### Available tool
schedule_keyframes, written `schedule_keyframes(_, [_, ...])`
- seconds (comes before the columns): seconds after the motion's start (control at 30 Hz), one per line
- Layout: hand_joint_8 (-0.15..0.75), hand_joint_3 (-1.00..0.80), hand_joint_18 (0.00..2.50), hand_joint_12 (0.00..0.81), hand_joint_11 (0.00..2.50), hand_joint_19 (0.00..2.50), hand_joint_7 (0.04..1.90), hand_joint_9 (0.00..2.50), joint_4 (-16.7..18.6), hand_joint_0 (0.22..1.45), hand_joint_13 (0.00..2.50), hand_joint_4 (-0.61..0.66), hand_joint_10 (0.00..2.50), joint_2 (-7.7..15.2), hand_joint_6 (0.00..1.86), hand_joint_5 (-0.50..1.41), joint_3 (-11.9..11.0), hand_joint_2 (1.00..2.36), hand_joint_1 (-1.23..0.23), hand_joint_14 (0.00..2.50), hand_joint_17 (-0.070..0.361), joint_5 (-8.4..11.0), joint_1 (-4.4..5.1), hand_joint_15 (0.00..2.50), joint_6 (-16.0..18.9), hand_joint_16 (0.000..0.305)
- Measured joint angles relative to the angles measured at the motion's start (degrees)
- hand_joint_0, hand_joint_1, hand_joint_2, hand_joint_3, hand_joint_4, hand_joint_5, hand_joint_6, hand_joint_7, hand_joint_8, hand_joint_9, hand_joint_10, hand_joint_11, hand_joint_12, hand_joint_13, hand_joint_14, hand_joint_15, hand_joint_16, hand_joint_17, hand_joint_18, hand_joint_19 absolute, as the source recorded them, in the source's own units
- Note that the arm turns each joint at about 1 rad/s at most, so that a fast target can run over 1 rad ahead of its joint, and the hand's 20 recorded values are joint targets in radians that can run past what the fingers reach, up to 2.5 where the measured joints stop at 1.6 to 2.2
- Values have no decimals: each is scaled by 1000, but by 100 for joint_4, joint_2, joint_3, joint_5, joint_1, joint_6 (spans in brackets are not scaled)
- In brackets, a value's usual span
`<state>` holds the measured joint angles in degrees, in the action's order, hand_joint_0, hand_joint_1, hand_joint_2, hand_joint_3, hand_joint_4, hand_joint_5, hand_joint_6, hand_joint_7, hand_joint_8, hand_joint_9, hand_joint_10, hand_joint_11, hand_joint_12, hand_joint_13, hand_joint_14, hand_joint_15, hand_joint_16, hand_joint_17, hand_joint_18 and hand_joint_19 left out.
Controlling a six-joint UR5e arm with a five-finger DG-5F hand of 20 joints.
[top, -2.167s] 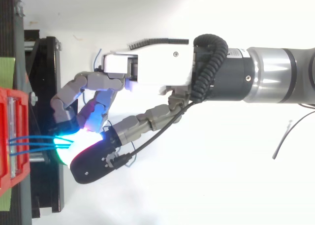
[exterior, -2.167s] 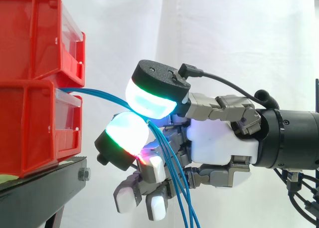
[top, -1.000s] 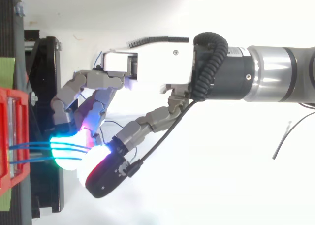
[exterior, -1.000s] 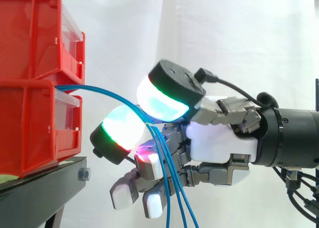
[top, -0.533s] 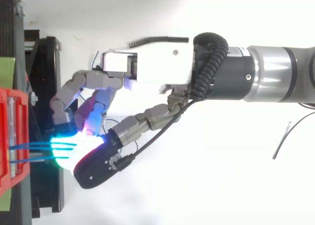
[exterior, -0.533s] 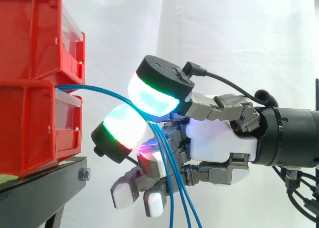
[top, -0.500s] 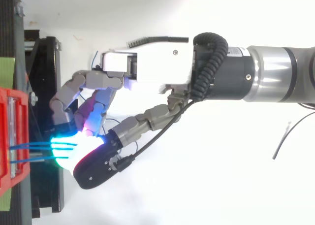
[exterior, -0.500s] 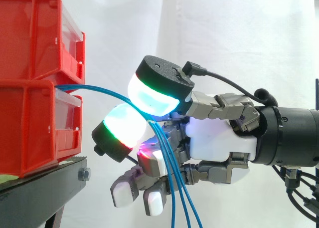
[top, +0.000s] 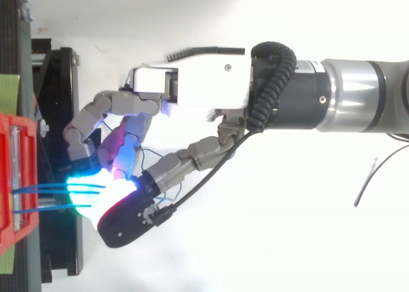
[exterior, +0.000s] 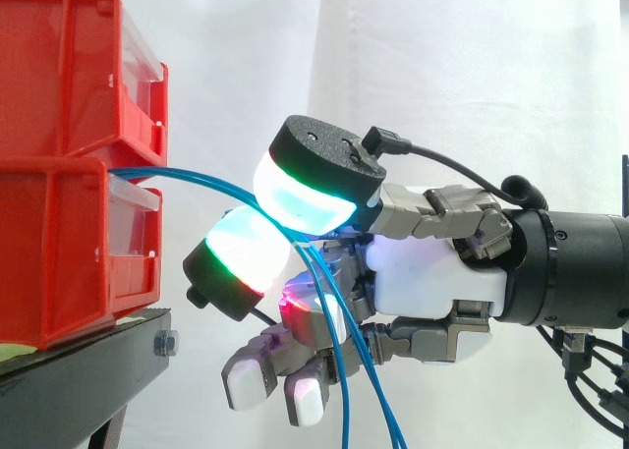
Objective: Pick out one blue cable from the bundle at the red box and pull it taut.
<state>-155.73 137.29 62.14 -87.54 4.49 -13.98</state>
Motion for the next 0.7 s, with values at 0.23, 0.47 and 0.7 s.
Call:
schedule_keyframes(0.23, [210, -500, 890, 264, 798, 573, 1027, 1200, 1, 769, 894, -229, 30, 0, 987, -131, 0, 1000, -916, 19, 80, 0, -3, 444, 0, 35])
schedule_keyframes(0.47, [203, -500, 887, 264, 792, 580, 1020, 1195, 1, 759, 896, -241, 29, 0, 986, -130, 0, 1000, -927, 20, 79, 0, -8, 446, 0, 35])
schedule_keyframes(0.7, [200, -500, 877, 266, 791, 583, 889, 1166, 1, 688, 879, -156, 29, 1, 984, -130, 0, 1000, -981, 19, 80, 0, -9, 451, 0, 36])
